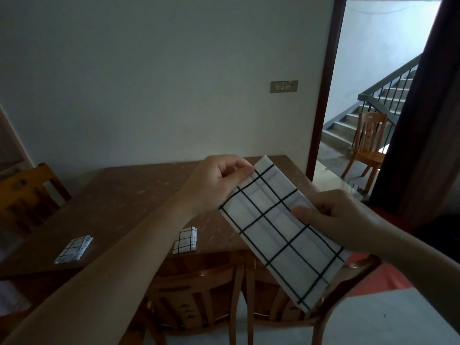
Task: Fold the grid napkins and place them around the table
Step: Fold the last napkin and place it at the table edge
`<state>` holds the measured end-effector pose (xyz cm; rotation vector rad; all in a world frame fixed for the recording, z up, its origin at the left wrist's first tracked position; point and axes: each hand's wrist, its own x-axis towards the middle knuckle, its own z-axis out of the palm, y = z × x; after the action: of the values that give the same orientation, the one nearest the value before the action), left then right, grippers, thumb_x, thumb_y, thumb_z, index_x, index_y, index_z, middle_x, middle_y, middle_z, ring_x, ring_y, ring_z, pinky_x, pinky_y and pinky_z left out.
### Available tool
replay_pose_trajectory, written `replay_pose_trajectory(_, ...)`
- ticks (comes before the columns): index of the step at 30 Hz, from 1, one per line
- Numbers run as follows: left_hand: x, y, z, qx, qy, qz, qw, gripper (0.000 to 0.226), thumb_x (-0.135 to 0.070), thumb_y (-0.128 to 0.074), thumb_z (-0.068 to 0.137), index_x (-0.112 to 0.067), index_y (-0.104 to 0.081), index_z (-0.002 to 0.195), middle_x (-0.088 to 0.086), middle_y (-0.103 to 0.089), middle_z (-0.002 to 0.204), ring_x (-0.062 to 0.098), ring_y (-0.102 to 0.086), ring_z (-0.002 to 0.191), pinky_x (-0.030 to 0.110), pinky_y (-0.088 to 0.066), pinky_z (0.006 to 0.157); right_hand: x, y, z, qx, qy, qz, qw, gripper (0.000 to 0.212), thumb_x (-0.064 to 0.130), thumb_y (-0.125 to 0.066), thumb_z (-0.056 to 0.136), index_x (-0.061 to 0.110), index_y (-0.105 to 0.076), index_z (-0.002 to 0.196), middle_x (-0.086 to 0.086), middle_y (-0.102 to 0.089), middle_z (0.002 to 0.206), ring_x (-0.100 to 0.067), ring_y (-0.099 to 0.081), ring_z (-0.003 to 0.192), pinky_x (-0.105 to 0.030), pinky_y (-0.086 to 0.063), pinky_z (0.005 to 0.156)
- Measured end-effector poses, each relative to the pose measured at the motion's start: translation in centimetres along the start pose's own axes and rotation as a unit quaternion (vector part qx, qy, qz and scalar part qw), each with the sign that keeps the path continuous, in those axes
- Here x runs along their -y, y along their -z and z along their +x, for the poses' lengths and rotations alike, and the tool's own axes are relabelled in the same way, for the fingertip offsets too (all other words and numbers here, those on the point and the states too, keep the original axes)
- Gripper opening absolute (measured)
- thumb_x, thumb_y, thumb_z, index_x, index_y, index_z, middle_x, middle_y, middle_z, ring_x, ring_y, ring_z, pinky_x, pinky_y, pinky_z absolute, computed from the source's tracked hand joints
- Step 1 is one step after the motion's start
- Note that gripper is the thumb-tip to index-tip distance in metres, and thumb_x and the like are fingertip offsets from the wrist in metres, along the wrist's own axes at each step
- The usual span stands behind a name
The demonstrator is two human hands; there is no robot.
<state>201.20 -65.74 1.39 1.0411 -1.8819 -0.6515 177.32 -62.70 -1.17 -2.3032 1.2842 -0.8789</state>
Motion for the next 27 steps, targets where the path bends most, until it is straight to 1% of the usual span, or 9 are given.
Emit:
replay_pose_trajectory(6, 0.6, 0.6, 0.2, -0.018, -0.002, -0.014, 1.0, 0.016, -0.025, -0.061, 0.094, -0.028, -0.073, 0.085, 0.0, -0.075, 0.08, 0.015, -0.07, 0.073, 0.021, -0.054, 0.065, 0.1, 0.7, -0.3, 0.024, -0.02, 0.029, 0.999, 0.044, 0.054, -0.055, 0.072, 0.012, -0.068, 0.071, 0.003, -0.046, 0.044, -0.006, -0.04, 0.037, -0.013, -0.032, 0.039)
replay_pose_trajectory(9, 0.7, 0.0, 0.1, 0.013, 0.005, -0.027, 1.0, 0.016, -0.043, -0.061, 0.088, -0.033, -0.073, 0.084, 0.025, -0.069, 0.085, 0.04, -0.065, 0.072, 0.045, -0.054, 0.066, 0.4, 1.0, -0.2, 0.118, -0.036, 0.009, 0.992, 0.045, 0.064, -0.057, 0.068, 0.023, -0.07, 0.083, 0.002, -0.067, 0.068, -0.003, -0.058, 0.053, -0.016, -0.046, 0.052)
replay_pose_trajectory(11, 0.7, -0.2, 0.0, 0.041, 0.01, -0.029, 0.999, 0.021, -0.052, -0.059, 0.082, -0.038, -0.073, 0.086, 0.035, -0.063, 0.086, 0.048, -0.058, 0.068, 0.049, -0.053, 0.065, 0.7, 1.0, 0.0, 0.165, -0.039, 0.016, 0.985, 0.043, 0.065, -0.057, 0.066, 0.031, -0.069, 0.089, 0.012, -0.071, 0.08, 0.001, -0.066, 0.069, -0.018, -0.053, 0.064)
replay_pose_trajectory(14, 0.2, -0.3, -0.4, 0.03, 0.027, -0.113, 0.993, 0.024, -0.049, -0.057, 0.082, -0.036, -0.076, 0.08, 0.027, -0.066, 0.08, 0.031, -0.056, 0.064, 0.037, -0.048, 0.065, 1.0, 0.8, 0.3, 0.15, -0.033, 0.061, 0.986, 0.022, 0.048, -0.061, 0.077, 0.028, -0.067, 0.071, 0.013, -0.068, 0.061, -0.001, -0.062, 0.054, -0.013, -0.047, 0.052)
replay_pose_trajectory(17, 1.0, -0.6, -1.2, -0.014, 0.136, -0.342, 0.93, 0.051, -0.064, -0.05, 0.074, -0.019, -0.073, 0.078, 0.003, -0.062, 0.069, 0.019, -0.056, 0.07, 0.037, -0.046, 0.08, 0.9, 0.8, 0.3, 0.068, -0.053, 0.163, 0.983, 0.031, 0.043, -0.065, 0.072, 0.014, -0.073, 0.079, -0.007, -0.075, 0.078, -0.024, -0.072, 0.071, -0.031, -0.06, 0.063)
replay_pose_trajectory(19, 1.5, -1.4, -2.1, 0.006, 0.193, -0.366, 0.91, 0.072, -0.076, -0.051, 0.059, -0.01, -0.06, 0.088, 0.005, -0.053, 0.074, 0.02, -0.049, 0.07, 0.034, -0.047, 0.073, 0.8, 0.9, 0.5, 0.038, -0.078, 0.236, 0.968, 0.029, 0.031, -0.064, 0.073, 0.006, -0.072, 0.087, -0.005, -0.077, 0.082, -0.021, -0.074, 0.075, -0.026, -0.06, 0.063)
replay_pose_trajectory(22, 1.2, -2.9, -3.3, 0.081, 0.178, -0.264, 0.944, 0.065, -0.056, -0.056, 0.069, 0.002, -0.059, 0.1, -0.001, -0.055, 0.067, 0.012, -0.055, 0.063, 0.025, -0.05, 0.056, 0.3, 0.5, 0.6, 0.0, -0.11, 0.252, 0.962, 0.026, 0.025, -0.065, 0.078, 0.002, -0.072, 0.09, -0.005, -0.077, 0.081, -0.019, -0.074, 0.072, -0.022, -0.059, 0.059)
replay_pose_trajectory(24, 0.9, -3.5, -3.2, 0.117, 0.139, -0.22, 0.958, 0.021, -0.026, -0.057, 0.089, -0.007, -0.061, 0.083, -0.007, -0.062, 0.056, 0.003, -0.06, 0.051, 0.015, -0.048, 0.048, 0.0, 0.2, 0.7, -0.015, -0.124, 0.238, 0.963, 0.026, 0.027, -0.066, 0.078, 0.005, -0.072, 0.089, -0.006, -0.077, 0.082, -0.021, -0.074, 0.073, -0.028, -0.061, 0.063)
replay_pose_trajectory(27, 1.4, -3.6, -2.8, 0.121, 0.132, -0.182, 0.967, 0.019, -0.012, -0.055, 0.097, -0.01, -0.068, 0.083, -0.008, -0.072, 0.068, 0.002, -0.067, 0.06, 0.013, -0.049, 0.054, -0.3, 0.3, 0.3, 0.014, -0.153, 0.28, 0.948, 0.03, 0.033, -0.062, 0.073, 0.011, -0.07, 0.092, -0.003, -0.077, 0.085, -0.016, -0.074, 0.075, -0.026, -0.061, 0.061)
